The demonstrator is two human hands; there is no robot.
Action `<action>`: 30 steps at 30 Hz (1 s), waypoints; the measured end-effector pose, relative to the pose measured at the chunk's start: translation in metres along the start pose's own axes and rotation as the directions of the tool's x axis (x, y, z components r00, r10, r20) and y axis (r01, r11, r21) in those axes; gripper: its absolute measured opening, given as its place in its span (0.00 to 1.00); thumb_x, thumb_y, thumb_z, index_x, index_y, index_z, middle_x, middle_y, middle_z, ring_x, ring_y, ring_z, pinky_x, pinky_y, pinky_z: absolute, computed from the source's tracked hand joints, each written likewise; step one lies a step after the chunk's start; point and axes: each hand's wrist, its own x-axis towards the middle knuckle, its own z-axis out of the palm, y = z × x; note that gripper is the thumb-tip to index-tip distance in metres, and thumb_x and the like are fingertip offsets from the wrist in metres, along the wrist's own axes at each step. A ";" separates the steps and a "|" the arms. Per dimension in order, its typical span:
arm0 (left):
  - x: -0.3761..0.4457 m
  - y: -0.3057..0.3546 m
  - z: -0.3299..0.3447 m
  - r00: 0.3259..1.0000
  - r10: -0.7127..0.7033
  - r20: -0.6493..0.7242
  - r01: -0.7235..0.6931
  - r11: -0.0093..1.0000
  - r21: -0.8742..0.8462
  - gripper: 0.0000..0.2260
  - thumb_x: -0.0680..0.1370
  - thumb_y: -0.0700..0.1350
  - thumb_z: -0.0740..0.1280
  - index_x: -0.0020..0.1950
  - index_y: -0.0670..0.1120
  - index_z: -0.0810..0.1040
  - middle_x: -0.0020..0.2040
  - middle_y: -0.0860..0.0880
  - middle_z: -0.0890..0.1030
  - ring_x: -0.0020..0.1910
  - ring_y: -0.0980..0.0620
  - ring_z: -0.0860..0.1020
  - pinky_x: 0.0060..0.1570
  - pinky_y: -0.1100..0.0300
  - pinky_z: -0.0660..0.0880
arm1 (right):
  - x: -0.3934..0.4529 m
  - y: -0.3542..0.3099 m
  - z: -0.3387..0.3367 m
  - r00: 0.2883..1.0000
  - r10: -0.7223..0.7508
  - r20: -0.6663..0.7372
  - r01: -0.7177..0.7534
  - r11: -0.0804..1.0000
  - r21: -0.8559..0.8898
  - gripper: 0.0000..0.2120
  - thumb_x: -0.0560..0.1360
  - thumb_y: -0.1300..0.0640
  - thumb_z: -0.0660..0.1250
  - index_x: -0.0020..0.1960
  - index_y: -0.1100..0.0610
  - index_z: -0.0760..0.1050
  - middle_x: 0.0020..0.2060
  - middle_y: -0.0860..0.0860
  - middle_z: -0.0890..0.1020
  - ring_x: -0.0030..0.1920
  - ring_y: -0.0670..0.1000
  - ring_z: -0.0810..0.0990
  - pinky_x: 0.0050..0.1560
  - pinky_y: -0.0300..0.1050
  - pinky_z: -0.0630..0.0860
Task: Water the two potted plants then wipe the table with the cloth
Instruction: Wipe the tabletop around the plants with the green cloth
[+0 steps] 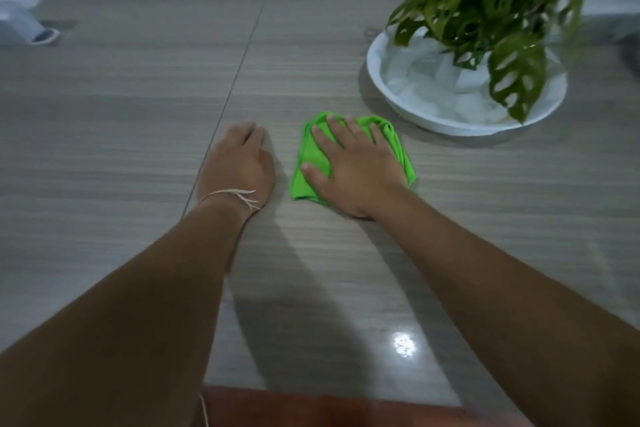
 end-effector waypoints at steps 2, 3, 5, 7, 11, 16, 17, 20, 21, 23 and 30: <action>-0.017 0.018 0.003 1.000 0.017 0.019 -0.018 0.999 0.046 0.29 0.79 0.54 0.49 0.72 0.39 0.72 0.73 0.39 0.71 0.74 0.38 0.67 0.72 0.44 0.64 | -0.033 0.027 -0.005 1.000 -0.014 0.010 0.014 1.000 -0.017 0.37 0.77 0.30 0.43 0.82 0.45 0.52 0.83 0.49 0.52 0.82 0.54 0.48 0.80 0.60 0.45; -0.027 0.031 0.004 0.999 0.042 0.023 -0.044 0.996 0.074 0.28 0.79 0.54 0.50 0.72 0.40 0.72 0.73 0.39 0.71 0.73 0.39 0.67 0.69 0.43 0.65 | -0.050 0.044 -0.008 1.000 -0.015 0.018 0.015 1.000 -0.025 0.38 0.77 0.30 0.43 0.82 0.45 0.53 0.83 0.49 0.53 0.82 0.54 0.49 0.80 0.60 0.46; -0.047 0.062 0.009 0.994 0.098 0.046 -0.101 0.991 0.092 0.26 0.80 0.54 0.51 0.72 0.43 0.71 0.73 0.42 0.71 0.73 0.41 0.67 0.68 0.41 0.66 | -0.084 0.085 -0.015 1.000 0.019 0.001 -0.019 0.999 -0.029 0.37 0.77 0.30 0.44 0.81 0.46 0.57 0.82 0.51 0.58 0.81 0.56 0.54 0.79 0.61 0.50; -0.059 0.103 0.018 0.986 0.147 0.084 -0.151 0.987 0.051 0.26 0.81 0.55 0.50 0.74 0.45 0.70 0.75 0.44 0.70 0.75 0.42 0.65 0.70 0.40 0.65 | -0.113 0.129 -0.022 0.995 0.095 -0.025 -0.096 0.995 -0.026 0.36 0.77 0.31 0.48 0.80 0.47 0.63 0.80 0.52 0.63 0.80 0.57 0.60 0.78 0.63 0.56; -0.072 0.214 0.050 0.930 0.329 0.162 -0.327 0.944 -0.038 0.27 0.81 0.57 0.48 0.78 0.49 0.64 0.80 0.49 0.63 0.80 0.47 0.58 0.76 0.42 0.56 | -0.146 0.207 -0.036 0.968 0.251 -0.016 -0.252 0.967 -0.037 0.38 0.76 0.29 0.46 0.81 0.46 0.60 0.81 0.49 0.60 0.81 0.55 0.57 0.79 0.60 0.53; -0.050 0.328 0.082 0.895 0.386 0.222 -0.384 0.922 -0.057 0.30 0.79 0.56 0.45 0.80 0.47 0.58 0.81 0.49 0.58 0.81 0.48 0.52 0.77 0.40 0.50 | -0.133 0.283 -0.044 0.934 0.354 -0.040 -0.356 0.934 -0.040 0.41 0.74 0.27 0.41 0.82 0.44 0.53 0.82 0.47 0.55 0.82 0.53 0.51 0.80 0.59 0.48; -0.043 0.341 0.086 0.898 0.372 0.237 -0.370 0.928 -0.054 0.32 0.78 0.56 0.43 0.81 0.47 0.57 0.81 0.49 0.58 0.81 0.48 0.51 0.77 0.40 0.49 | -0.124 0.297 -0.045 0.928 0.369 -0.048 -0.370 0.928 -0.032 0.41 0.74 0.27 0.41 0.82 0.44 0.53 0.82 0.47 0.55 0.82 0.53 0.51 0.80 0.58 0.47; -0.029 0.368 0.093 0.903 0.331 0.275 -0.339 0.941 -0.020 0.34 0.75 0.55 0.40 0.81 0.47 0.56 0.82 0.49 0.56 0.81 0.50 0.50 0.77 0.41 0.49 | -0.094 0.343 -0.051 0.924 0.382 -0.036 -0.383 0.923 -0.026 0.41 0.74 0.27 0.41 0.82 0.44 0.51 0.83 0.48 0.53 0.82 0.52 0.49 0.80 0.59 0.46; -0.027 0.373 0.096 0.907 0.315 0.279 -0.328 0.945 0.001 0.34 0.76 0.55 0.40 0.81 0.48 0.56 0.82 0.49 0.56 0.81 0.50 0.51 0.77 0.41 0.51 | -0.085 0.359 -0.053 0.927 0.374 -0.028 -0.375 0.927 -0.027 0.41 0.74 0.27 0.41 0.82 0.44 0.50 0.83 0.47 0.52 0.82 0.53 0.49 0.80 0.59 0.45; -0.019 0.379 0.100 0.916 0.285 0.281 -0.306 0.951 0.032 0.32 0.77 0.57 0.42 0.81 0.49 0.57 0.82 0.50 0.57 0.80 0.50 0.54 0.76 0.43 0.55 | -0.065 0.385 -0.057 0.936 0.351 -0.017 -0.352 0.936 -0.026 0.39 0.76 0.27 0.43 0.83 0.44 0.50 0.83 0.47 0.52 0.82 0.53 0.49 0.80 0.59 0.45; 0.002 0.392 0.107 0.921 0.297 0.252 -0.315 0.948 0.034 0.31 0.80 0.59 0.45 0.80 0.48 0.59 0.81 0.46 0.60 0.80 0.49 0.57 0.77 0.49 0.57 | -0.025 0.421 -0.066 0.953 0.303 -0.014 -0.303 0.953 -0.030 0.37 0.79 0.29 0.44 0.83 0.45 0.47 0.83 0.48 0.49 0.82 0.54 0.47 0.79 0.59 0.43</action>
